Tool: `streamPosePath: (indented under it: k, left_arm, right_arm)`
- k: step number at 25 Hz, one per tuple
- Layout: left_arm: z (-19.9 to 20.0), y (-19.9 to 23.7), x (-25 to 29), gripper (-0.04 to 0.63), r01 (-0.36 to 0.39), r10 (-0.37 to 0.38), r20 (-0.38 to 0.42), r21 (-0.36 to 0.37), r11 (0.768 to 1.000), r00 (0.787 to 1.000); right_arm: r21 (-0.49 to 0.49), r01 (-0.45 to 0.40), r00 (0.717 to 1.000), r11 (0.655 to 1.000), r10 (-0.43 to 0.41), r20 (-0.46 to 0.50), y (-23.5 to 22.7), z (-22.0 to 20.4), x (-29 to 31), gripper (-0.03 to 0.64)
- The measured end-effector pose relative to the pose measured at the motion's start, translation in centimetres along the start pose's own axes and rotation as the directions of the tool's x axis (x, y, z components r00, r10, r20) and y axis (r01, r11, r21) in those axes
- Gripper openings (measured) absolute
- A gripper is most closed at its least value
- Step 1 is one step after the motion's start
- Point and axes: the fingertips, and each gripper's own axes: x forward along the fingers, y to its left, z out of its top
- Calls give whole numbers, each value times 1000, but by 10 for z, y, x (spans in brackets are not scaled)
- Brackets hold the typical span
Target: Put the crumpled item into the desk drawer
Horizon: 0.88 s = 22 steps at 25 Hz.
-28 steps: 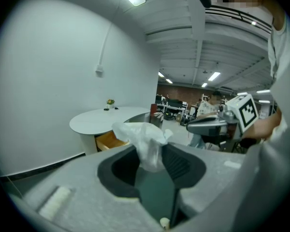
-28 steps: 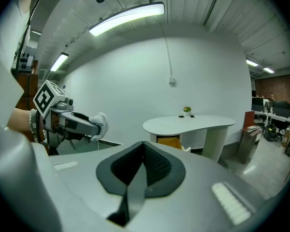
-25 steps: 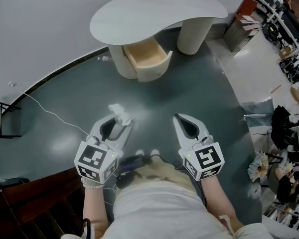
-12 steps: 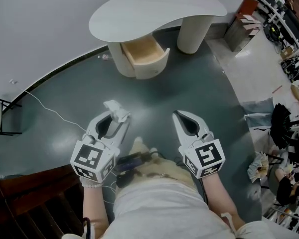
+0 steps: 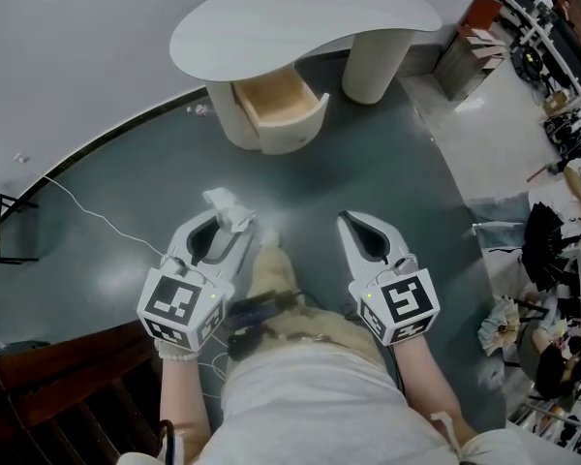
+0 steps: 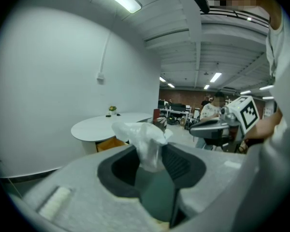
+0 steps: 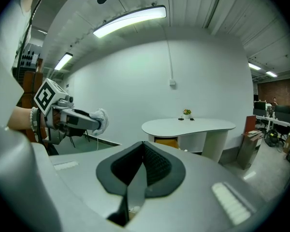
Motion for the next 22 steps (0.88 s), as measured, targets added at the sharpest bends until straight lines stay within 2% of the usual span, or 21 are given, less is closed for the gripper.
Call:
streamPosePath:
  k: [11, 22]
  left_arm:
    - [15, 37, 44, 141, 38, -38, 13, 9, 999, 999]
    - [39, 94, 91, 141, 69, -69, 16, 13, 998, 998]
  right_arm:
    - [2, 36, 999, 999, -36, 3, -28, 12, 43, 5]
    - [-4, 57, 998, 998, -57, -6, -58, 38, 105, 5]
